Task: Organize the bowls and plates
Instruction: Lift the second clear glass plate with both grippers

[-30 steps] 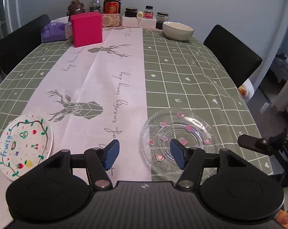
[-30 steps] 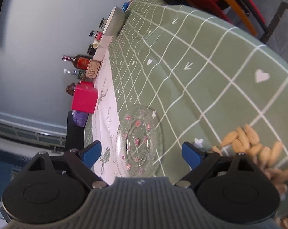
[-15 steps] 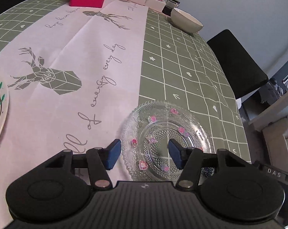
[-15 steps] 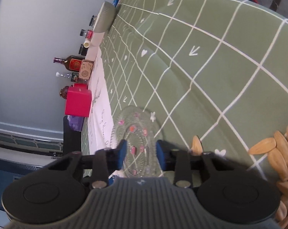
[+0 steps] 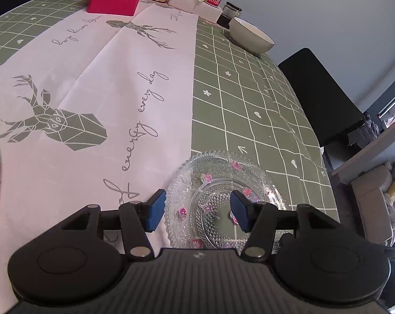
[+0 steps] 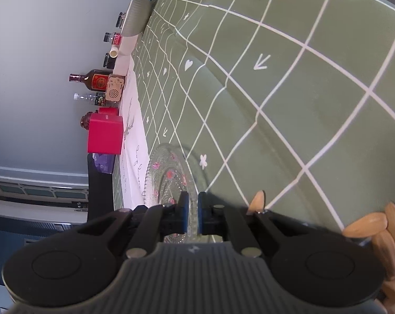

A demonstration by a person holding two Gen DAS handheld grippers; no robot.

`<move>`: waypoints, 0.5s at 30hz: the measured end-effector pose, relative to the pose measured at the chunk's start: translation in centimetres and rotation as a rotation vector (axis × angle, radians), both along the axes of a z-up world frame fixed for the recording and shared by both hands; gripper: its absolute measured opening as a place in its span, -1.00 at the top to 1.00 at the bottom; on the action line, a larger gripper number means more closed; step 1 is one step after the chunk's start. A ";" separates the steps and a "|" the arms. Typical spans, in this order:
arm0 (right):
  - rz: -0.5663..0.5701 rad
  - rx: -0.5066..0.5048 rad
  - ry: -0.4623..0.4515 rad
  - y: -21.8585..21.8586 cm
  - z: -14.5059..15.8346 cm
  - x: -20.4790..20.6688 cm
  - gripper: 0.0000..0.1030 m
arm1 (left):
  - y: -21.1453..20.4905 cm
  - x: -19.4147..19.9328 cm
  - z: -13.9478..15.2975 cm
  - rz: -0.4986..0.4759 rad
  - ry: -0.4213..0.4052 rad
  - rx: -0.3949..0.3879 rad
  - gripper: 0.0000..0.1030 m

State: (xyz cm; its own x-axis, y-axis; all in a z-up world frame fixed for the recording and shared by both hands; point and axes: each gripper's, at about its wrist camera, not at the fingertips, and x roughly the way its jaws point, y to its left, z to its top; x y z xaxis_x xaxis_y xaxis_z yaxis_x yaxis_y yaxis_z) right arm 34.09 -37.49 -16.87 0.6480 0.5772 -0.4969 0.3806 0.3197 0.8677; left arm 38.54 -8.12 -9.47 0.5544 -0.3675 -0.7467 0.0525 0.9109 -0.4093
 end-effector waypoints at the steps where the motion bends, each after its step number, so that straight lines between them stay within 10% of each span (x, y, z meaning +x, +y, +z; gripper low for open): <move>1: 0.002 0.009 0.002 -0.1 -0.1 0.0 0.94 | 0.0 0.0 0.0 -0.009 -0.003 0.004 -0.28; 15: 0.019 -0.027 -0.019 0.3 0.3 0.3 0.96 | -0.6 -0.6 0.1 -0.034 0.052 -0.054 -0.16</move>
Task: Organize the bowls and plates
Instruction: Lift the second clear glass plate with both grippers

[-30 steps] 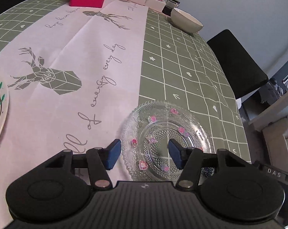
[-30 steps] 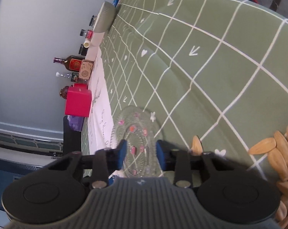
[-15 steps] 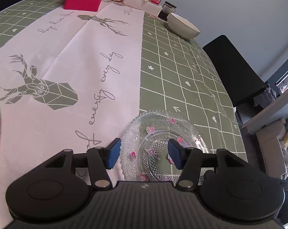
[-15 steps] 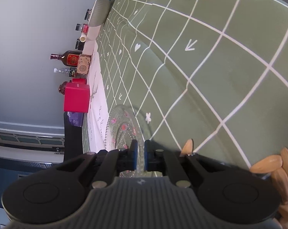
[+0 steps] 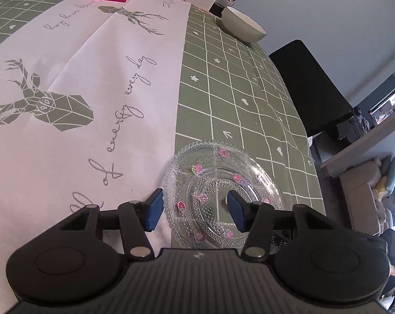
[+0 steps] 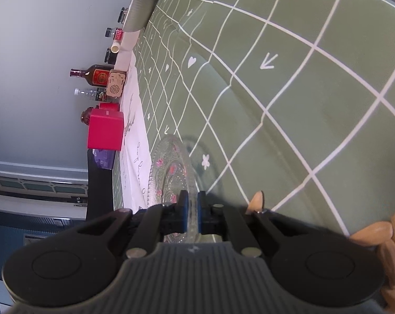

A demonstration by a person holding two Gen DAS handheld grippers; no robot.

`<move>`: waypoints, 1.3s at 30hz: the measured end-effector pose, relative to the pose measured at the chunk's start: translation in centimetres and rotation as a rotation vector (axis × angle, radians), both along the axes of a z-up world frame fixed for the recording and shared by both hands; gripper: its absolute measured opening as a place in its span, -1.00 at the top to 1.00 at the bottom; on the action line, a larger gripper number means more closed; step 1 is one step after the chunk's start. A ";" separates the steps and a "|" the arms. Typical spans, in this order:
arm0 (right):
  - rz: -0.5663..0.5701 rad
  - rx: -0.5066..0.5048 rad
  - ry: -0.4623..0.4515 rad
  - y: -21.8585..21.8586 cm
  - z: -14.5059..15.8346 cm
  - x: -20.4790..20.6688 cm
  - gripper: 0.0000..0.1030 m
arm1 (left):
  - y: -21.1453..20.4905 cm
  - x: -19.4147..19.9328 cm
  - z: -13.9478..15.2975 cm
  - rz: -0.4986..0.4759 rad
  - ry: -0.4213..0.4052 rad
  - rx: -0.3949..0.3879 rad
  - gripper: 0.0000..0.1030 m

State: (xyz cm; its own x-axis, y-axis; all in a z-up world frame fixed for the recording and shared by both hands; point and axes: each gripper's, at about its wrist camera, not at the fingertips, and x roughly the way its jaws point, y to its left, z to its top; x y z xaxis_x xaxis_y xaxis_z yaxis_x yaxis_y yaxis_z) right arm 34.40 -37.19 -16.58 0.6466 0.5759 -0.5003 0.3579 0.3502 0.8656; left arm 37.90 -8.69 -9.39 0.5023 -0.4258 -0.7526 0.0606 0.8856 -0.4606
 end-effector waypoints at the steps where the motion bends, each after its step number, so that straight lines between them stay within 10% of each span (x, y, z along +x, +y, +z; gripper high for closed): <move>1: -0.014 0.008 0.001 -0.1 -0.1 -0.1 0.96 | -0.1 -0.1 0.1 0.003 0.002 0.004 -0.16; 27: -0.035 -0.012 -0.083 1.1 4.7 -4.9 0.81 | 0.5 -5.0 4.6 0.108 0.027 -0.012 -0.16; 33: -0.055 0.020 -0.088 2.2 7.9 -7.6 0.81 | 1.5 -7.7 9.0 0.088 -0.025 0.044 0.26; 39: -0.069 0.026 -0.120 3.4 11.5 -11.5 0.81 | 5.1 -11.2 11.7 0.089 -0.034 -0.073 0.75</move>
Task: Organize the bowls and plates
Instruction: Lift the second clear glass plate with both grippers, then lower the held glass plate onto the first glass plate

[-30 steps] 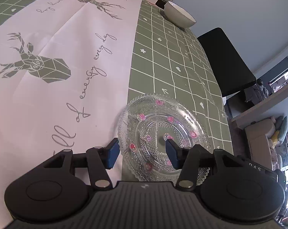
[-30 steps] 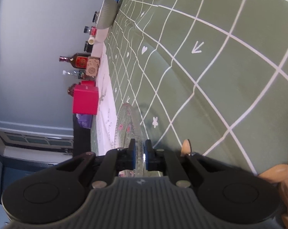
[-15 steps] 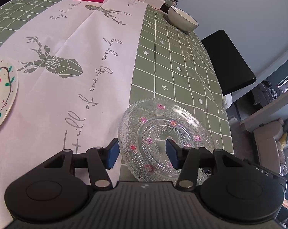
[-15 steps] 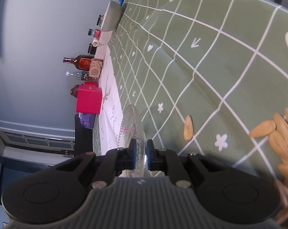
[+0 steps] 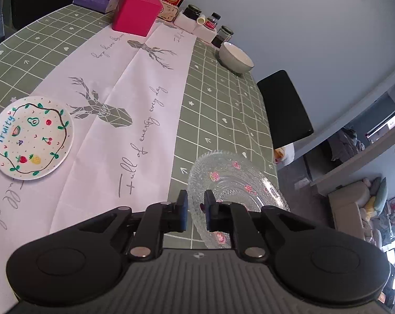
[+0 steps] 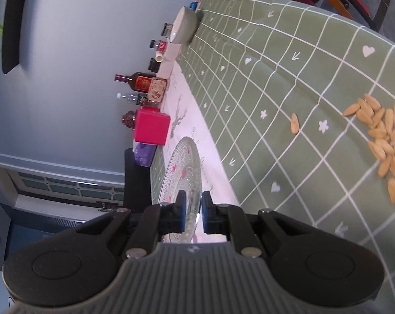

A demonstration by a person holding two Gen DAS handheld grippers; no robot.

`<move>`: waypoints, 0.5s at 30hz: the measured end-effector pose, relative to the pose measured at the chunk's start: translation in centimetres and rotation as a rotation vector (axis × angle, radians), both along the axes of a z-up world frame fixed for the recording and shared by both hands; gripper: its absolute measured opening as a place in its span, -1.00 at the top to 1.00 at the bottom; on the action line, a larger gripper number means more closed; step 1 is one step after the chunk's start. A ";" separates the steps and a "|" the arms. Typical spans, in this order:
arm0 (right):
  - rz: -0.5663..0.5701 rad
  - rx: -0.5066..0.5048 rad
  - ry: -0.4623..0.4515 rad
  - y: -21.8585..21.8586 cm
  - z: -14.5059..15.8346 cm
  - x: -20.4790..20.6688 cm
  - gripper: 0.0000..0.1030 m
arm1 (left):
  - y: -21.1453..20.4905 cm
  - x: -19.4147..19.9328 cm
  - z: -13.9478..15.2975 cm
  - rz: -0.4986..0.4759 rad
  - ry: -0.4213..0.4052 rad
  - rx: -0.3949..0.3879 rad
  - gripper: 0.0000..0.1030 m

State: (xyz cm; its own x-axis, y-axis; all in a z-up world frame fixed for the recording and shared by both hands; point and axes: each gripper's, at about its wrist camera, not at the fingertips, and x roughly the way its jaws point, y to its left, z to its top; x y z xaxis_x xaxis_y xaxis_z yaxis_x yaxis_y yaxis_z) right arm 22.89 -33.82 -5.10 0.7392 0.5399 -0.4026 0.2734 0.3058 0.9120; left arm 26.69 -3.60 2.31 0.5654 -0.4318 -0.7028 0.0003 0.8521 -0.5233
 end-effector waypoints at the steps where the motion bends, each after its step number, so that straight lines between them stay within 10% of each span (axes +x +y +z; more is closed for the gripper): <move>1: 0.005 0.002 -0.006 0.2 0.6 -0.8 0.81 | 0.6 -0.7 0.4 -0.005 -0.001 -0.022 0.77; 15: 0.027 0.010 -0.069 4.4 5.5 -14.0 0.81 | 5.9 -12.0 4.7 -0.093 -0.042 -0.116 0.83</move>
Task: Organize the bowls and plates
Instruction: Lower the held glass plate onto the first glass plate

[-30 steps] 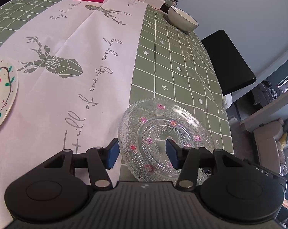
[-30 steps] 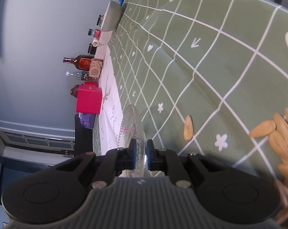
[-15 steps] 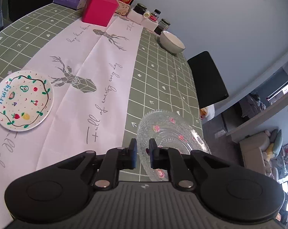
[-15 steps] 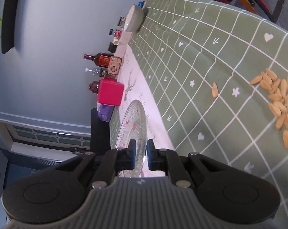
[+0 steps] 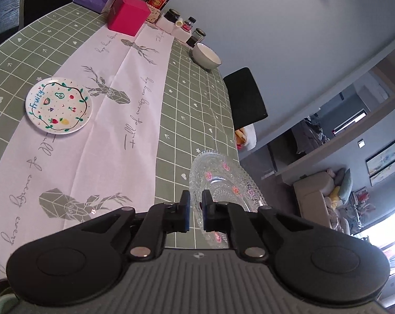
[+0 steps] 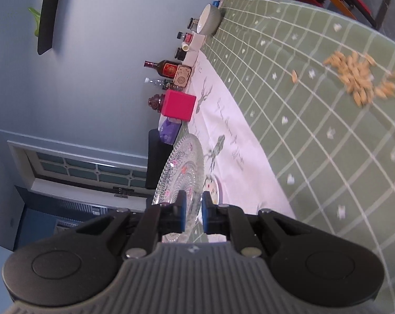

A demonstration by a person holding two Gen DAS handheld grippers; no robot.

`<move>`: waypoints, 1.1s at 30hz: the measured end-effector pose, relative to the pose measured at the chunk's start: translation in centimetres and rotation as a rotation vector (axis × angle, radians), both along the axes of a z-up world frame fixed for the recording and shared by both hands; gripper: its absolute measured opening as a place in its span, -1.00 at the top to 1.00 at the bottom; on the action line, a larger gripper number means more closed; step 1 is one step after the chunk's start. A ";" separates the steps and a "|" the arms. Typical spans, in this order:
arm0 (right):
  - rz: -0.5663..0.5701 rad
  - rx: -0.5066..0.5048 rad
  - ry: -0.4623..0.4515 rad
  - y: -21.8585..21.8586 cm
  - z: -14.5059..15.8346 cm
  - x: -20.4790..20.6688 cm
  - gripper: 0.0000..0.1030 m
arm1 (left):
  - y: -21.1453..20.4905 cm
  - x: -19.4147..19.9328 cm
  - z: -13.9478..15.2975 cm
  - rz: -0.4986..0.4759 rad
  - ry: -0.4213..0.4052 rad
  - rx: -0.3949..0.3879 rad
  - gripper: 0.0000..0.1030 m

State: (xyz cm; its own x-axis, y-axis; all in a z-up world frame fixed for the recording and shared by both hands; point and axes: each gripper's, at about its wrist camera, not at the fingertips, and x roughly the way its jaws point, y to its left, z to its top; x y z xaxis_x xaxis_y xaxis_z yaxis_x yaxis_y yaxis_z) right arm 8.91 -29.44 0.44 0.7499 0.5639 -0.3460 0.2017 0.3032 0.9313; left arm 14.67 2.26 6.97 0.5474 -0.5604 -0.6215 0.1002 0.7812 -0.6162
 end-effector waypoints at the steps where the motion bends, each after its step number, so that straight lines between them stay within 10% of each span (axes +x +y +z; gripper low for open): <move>1: 0.000 -0.007 -0.016 0.4 0.1 -1.2 0.81 | 0.4 -1.1 0.0 -0.013 -0.020 0.010 0.82; 14: -0.039 -0.066 0.035 3.7 -4.6 -10.6 0.81 | 3.0 -7.1 -7.2 -0.118 0.055 0.014 0.77; 33: -0.082 -0.011 0.110 4.8 -10.3 -14.1 0.80 | 2.0 -9.4 -9.4 -0.232 -0.003 0.174 0.76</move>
State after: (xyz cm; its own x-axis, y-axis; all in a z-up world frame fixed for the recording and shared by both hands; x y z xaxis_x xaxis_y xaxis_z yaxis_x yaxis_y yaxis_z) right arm -5.18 -24.65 -9.90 0.7505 0.4984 -0.4339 0.3265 0.2913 0.8992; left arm 5.23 4.25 -2.44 0.4191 -0.5565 -0.7174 0.2906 0.8308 -0.4747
